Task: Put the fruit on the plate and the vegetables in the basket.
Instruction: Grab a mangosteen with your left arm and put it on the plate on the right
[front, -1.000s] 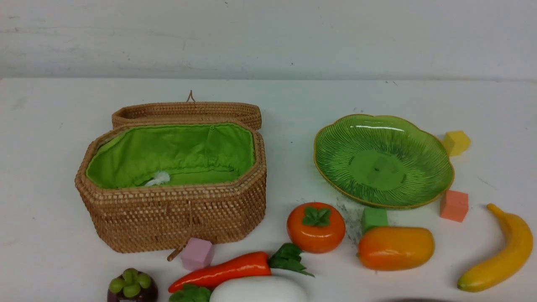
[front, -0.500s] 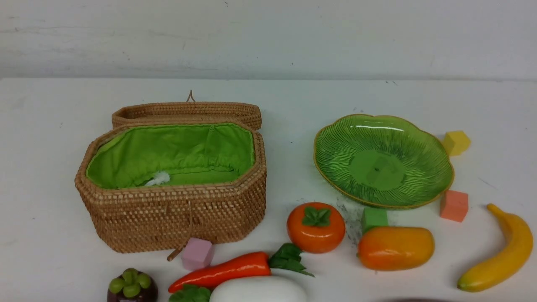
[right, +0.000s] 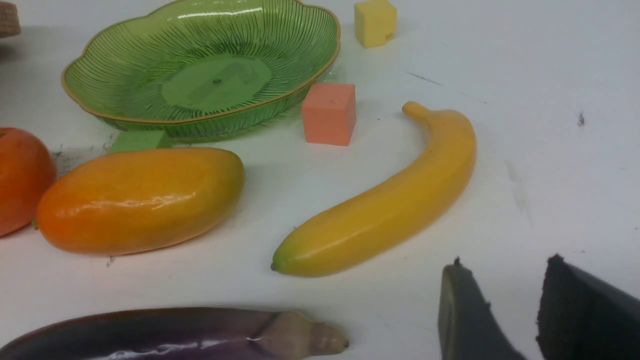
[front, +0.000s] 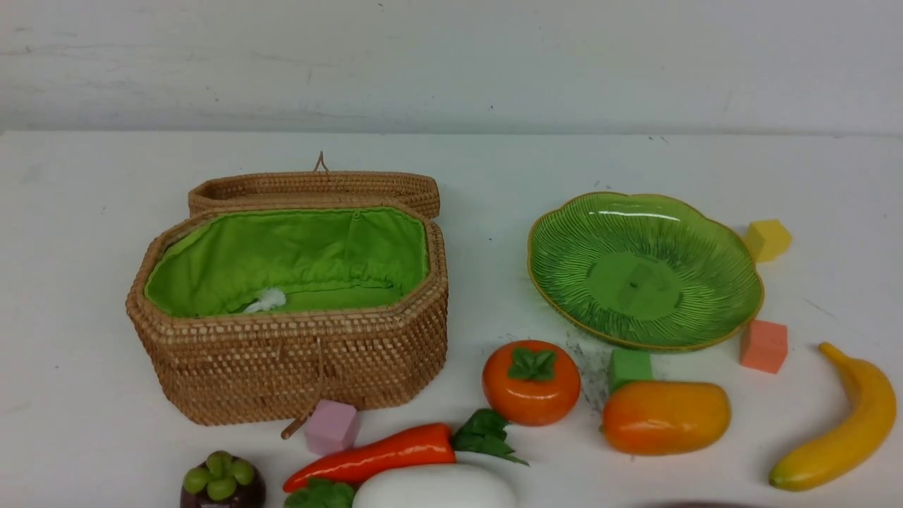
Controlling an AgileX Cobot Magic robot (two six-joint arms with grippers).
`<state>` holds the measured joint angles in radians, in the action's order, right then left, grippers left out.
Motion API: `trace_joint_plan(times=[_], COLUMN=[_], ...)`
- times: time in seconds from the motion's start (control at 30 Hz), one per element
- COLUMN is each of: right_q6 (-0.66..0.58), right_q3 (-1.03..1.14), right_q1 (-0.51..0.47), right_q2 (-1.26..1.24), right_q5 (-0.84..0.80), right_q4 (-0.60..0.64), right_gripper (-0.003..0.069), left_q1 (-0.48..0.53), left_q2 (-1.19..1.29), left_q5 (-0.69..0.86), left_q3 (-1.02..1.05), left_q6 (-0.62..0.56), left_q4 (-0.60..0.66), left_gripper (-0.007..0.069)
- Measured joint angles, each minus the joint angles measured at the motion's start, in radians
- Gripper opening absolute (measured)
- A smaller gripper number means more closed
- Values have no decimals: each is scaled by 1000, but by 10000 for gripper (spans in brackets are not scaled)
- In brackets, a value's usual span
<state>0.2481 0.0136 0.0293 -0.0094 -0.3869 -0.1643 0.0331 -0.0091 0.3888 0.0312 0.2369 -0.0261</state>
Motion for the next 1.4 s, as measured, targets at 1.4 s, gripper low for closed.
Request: trace_joint_plan(times=[1.4], right_q6=[0], right_q3=[0], right_q1=[0], right_q2=[0], right_q5=[0], right_q4=[0], right_gripper=[245], left_q1=[0], left_q2=[0], left_q5=[-337], left_q3=[-31], left_q6=[98], left_q4=[220], left_gripper=[239])
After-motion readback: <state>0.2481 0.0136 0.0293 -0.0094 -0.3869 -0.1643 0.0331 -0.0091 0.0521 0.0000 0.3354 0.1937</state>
